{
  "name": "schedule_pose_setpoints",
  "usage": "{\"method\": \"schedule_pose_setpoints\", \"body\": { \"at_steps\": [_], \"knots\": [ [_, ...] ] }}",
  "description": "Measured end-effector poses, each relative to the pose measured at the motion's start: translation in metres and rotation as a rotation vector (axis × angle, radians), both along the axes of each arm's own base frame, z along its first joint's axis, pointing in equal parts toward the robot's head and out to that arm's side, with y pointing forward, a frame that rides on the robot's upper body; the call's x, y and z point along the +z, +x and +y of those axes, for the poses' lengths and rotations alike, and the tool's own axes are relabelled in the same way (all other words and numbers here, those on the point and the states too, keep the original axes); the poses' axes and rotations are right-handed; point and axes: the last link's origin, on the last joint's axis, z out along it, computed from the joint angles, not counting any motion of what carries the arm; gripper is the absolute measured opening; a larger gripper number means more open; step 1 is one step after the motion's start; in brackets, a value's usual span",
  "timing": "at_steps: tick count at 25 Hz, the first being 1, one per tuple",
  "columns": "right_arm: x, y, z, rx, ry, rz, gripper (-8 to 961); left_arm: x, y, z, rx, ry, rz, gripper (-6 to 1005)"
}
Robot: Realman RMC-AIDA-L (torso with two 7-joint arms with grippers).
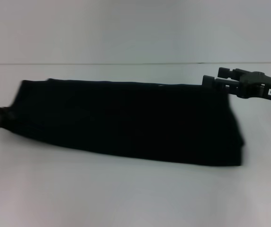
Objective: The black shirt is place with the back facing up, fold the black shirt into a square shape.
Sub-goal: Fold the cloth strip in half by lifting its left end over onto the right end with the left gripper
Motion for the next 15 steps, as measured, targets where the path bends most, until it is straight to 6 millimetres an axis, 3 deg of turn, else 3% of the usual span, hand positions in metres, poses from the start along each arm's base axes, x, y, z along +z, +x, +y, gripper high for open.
{"method": "schedule_pose_setpoints", "body": {
  "at_steps": [5, 9, 12, 15],
  "knots": [
    [0.0, -0.005, 0.007, -0.012, 0.005, 0.006, 932, 0.029, -0.024, -0.02, 0.062, 0.085, 0.031, 78],
    [0.001, -0.006, 0.009, -0.016, 0.01, 0.008, 932, 0.039, -0.026, -0.025, 0.057, 0.107, 0.03, 89],
    [0.002, -0.006, 0.009, -0.02, 0.015, 0.014, 932, 0.044, -0.005, -0.015, -0.049, 0.114, -0.023, 98],
    [0.002, -0.001, 0.006, -0.03, 0.014, 0.017, 932, 0.037, 0.039, 0.01, -0.225, 0.092, -0.11, 106]
  ]
}}
